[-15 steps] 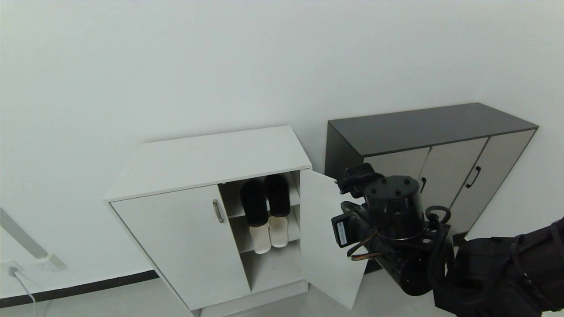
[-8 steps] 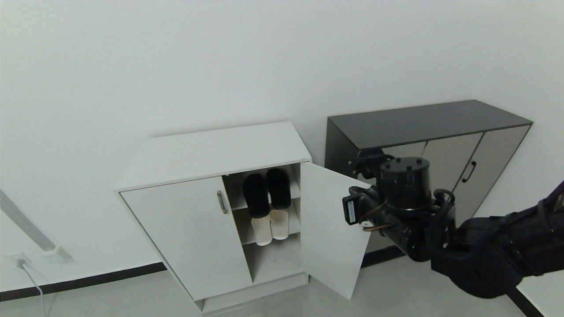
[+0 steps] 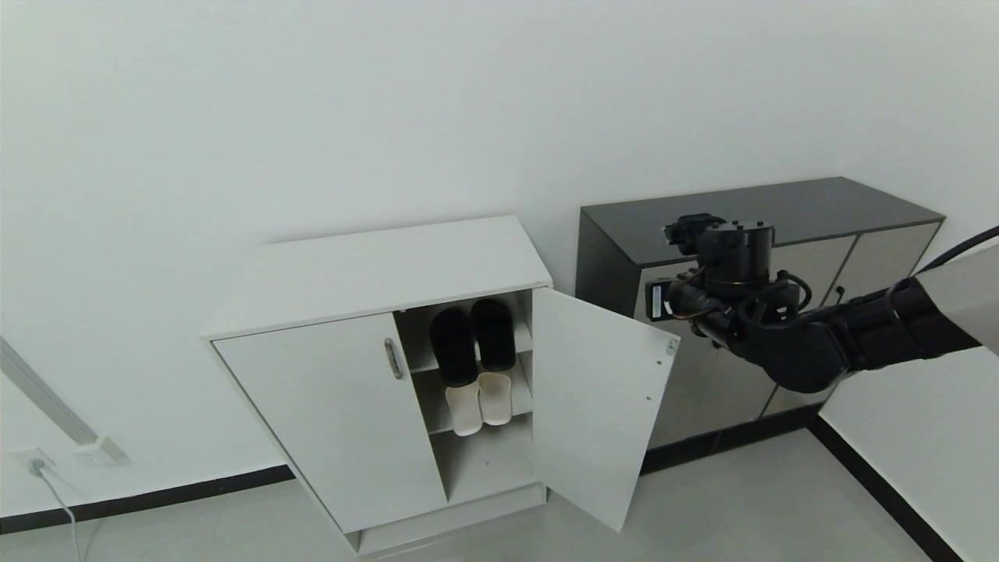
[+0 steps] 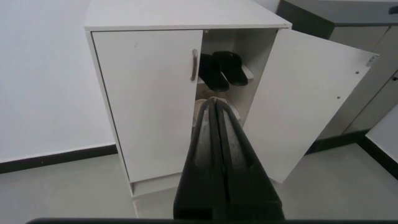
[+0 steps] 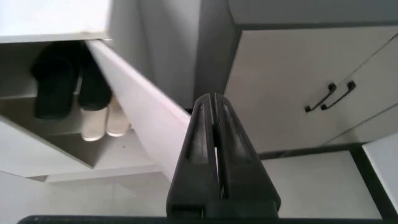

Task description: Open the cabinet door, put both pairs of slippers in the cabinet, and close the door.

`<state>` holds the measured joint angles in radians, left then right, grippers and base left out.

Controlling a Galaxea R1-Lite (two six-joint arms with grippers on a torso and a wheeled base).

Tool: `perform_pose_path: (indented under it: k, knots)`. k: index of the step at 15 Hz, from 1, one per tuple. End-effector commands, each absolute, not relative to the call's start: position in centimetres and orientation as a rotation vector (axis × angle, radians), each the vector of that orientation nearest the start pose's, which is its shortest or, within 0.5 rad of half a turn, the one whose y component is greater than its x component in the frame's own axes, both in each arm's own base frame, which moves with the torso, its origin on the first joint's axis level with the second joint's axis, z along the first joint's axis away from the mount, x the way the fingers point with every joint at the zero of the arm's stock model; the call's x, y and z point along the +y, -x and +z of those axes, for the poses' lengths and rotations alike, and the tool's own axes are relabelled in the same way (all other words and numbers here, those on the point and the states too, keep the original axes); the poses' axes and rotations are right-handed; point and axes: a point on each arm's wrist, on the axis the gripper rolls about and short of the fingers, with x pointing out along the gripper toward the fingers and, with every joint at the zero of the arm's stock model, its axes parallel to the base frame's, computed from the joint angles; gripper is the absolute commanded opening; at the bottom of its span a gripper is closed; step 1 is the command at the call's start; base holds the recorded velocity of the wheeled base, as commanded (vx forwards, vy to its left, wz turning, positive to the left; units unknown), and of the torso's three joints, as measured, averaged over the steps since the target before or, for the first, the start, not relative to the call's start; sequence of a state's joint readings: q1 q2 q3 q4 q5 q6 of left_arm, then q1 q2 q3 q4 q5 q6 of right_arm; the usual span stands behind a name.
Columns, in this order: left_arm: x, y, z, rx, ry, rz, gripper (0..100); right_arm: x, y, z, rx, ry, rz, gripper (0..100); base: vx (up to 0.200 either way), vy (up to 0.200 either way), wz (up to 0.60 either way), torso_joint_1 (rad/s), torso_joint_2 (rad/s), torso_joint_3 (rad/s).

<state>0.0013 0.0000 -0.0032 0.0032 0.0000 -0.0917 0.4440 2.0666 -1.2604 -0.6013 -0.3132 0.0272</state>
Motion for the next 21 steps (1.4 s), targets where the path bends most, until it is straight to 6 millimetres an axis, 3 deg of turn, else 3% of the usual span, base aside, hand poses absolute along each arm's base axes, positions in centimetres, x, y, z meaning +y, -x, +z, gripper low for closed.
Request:
perform_pose_path:
  k: [1, 10, 21]
  knots:
    - [0.0, 2.3, 7.6, 0.000, 0.092, 0.000, 0, 16.7, -39.6, 14.9, 0.230, 0.057, 0.105, 0, 0.000, 0.000, 0.00, 0.000, 0.00, 0.000]
    - [0.0, 2.3, 7.6, 0.000, 0.092, 0.002, 0, 16.4, -43.2, 11.0, 0.274, 0.038, 0.067, 0, 0.000, 0.000, 0.00, 0.000, 0.00, 0.000]
    - [0.0, 2.3, 7.6, 0.000, 0.092, 0.002, 0, 16.5, -43.4, 9.7, 0.317, 0.053, 0.067, 0, 0.000, 0.000, 0.00, 0.000, 0.00, 0.000]
